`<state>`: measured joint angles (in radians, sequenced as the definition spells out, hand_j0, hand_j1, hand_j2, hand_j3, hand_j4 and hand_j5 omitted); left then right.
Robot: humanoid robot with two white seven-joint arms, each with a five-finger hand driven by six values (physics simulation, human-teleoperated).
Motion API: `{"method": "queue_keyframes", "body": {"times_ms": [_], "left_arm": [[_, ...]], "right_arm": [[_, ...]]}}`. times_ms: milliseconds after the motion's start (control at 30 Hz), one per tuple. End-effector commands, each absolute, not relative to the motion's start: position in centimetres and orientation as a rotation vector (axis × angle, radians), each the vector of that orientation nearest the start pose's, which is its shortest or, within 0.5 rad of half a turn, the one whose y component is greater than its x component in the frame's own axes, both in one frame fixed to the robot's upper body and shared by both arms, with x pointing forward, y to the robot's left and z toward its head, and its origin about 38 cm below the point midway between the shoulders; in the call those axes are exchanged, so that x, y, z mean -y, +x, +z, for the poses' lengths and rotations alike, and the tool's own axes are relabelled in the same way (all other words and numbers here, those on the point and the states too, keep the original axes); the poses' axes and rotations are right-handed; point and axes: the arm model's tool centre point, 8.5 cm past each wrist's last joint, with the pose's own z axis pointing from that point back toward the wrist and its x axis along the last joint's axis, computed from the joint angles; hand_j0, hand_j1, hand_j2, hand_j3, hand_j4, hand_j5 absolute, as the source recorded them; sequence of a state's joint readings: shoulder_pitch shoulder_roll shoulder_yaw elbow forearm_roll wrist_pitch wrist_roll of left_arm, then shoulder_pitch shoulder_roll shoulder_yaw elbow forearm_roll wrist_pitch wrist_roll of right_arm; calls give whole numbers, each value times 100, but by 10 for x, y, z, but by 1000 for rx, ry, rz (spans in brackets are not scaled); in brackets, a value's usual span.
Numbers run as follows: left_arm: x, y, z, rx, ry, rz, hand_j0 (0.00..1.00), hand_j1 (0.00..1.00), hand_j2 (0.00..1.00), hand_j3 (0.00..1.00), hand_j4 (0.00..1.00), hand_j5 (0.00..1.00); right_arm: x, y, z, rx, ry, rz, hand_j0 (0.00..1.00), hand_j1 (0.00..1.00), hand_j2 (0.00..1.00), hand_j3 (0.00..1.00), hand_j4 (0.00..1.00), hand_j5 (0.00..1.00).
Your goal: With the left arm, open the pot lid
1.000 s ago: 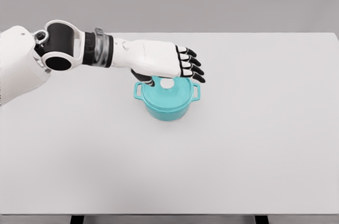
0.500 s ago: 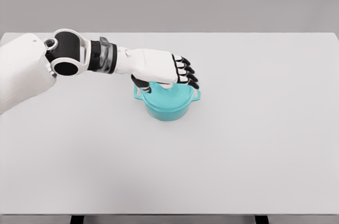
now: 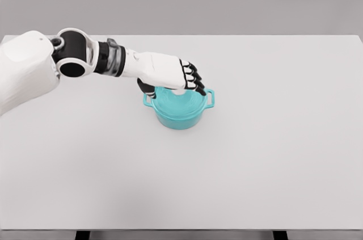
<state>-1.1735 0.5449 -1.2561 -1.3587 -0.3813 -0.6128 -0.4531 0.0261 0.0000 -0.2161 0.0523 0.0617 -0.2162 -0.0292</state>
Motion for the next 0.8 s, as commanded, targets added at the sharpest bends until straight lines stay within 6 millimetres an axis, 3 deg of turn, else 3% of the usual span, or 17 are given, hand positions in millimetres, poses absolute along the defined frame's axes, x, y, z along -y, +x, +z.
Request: {"method": "queue_keyframes", "body": {"times_ms": [0,767], "left_arm": [[-118,459,238,-1608,-233,2864,100,100,100,100,100,100],[-119,467,238,-1598,-262,2887,98,98,98,98,98,98]], "right_arm": [[273,-13,-259,143,-128,-151,100,100,100,100,100,100],[273,-13,-259,143,-128,-151,100,100,100,100,100,100]]}}
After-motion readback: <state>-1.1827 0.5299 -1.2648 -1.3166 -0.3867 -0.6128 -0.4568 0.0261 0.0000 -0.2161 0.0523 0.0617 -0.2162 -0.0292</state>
